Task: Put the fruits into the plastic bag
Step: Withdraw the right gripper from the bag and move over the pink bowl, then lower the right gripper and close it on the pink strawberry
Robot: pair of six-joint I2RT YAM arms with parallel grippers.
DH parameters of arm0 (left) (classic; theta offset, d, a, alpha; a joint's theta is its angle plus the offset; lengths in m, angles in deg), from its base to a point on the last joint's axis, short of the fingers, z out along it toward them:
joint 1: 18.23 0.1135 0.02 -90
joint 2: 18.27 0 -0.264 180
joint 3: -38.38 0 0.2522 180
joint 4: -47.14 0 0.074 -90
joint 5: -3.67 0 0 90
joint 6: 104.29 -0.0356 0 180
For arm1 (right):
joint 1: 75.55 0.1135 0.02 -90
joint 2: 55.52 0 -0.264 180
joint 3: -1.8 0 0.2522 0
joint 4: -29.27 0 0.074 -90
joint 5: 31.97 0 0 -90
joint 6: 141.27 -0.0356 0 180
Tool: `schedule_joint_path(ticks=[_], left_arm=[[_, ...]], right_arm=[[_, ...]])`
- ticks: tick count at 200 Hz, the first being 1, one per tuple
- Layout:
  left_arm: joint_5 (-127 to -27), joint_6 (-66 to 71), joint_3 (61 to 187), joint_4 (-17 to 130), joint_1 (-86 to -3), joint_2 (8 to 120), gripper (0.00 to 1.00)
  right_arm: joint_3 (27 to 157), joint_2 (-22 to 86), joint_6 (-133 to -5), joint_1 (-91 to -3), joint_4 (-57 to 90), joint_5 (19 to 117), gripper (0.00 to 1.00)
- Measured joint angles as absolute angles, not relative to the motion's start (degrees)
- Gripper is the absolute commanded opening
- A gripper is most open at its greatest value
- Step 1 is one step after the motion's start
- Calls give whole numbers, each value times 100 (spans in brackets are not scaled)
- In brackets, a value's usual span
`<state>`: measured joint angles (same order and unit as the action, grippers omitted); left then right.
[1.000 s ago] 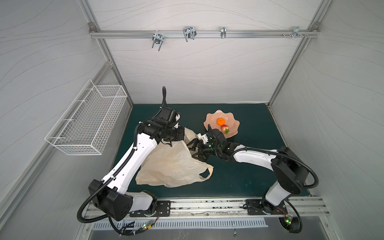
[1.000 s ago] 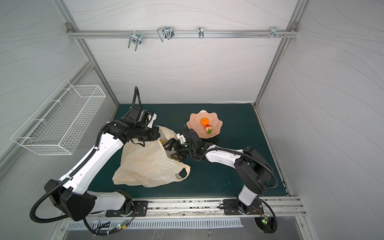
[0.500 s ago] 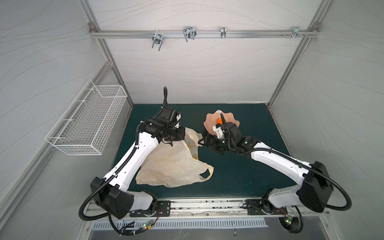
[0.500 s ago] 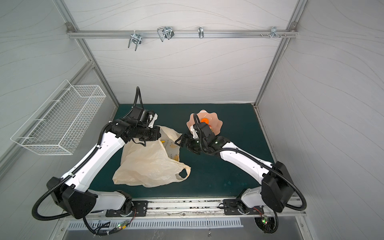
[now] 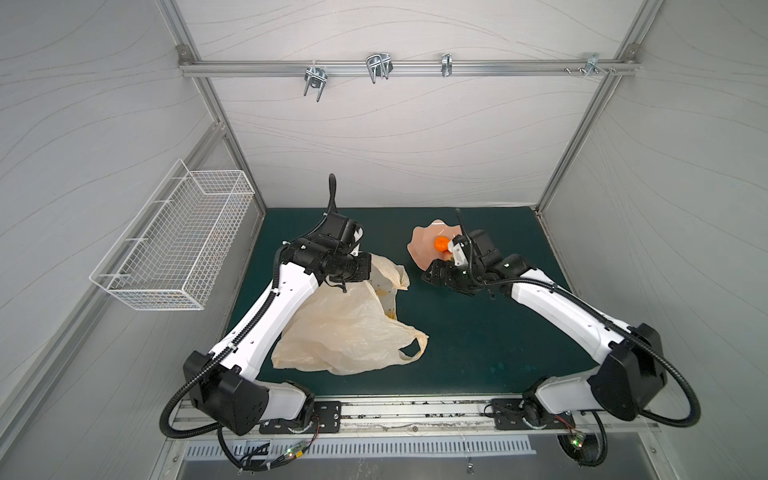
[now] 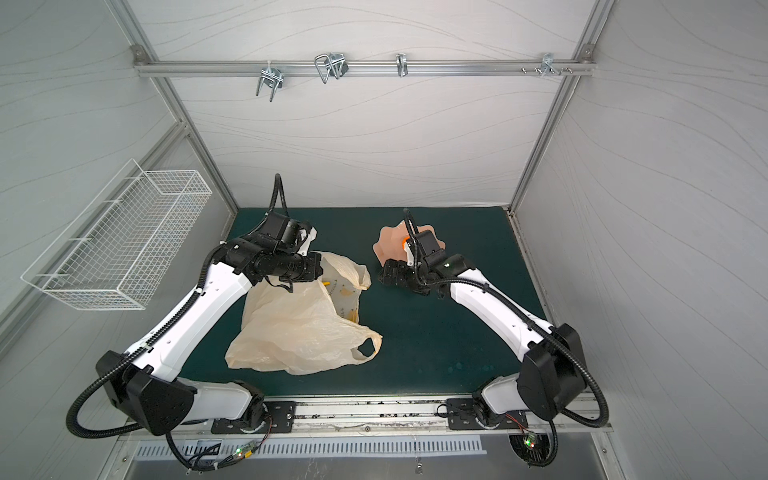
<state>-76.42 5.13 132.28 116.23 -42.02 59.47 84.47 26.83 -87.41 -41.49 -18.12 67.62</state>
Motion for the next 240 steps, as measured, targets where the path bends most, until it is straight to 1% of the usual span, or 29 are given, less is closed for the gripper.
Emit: schedule_joint_path(ticks=[24, 76, 138, 196, 240], left_arm=[[-7638, 498, 13228, 11625, -4202, 5947, 0], [-7625, 491, 13228, 11630, -4202, 5947, 0], [-7625, 491, 13228, 11636, -4202, 5947, 0], [-7627, 493, 13228, 11645, -4202, 5947, 0], [-7642, 493, 13228, 11651, -4202, 5947, 0]], right_arm=[[9000, 3247, -8242, -4431, -2109, 6504, 99], [10309, 4845, -7279, -4990, -2546, 5916, 98], [11502, 6276, -6743, -5198, -2837, 5407, 95], [12396, 7168, -6535, -5309, -3066, 5223, 89], [12901, 7603, -6452, -5325, -3259, 5099, 78]])
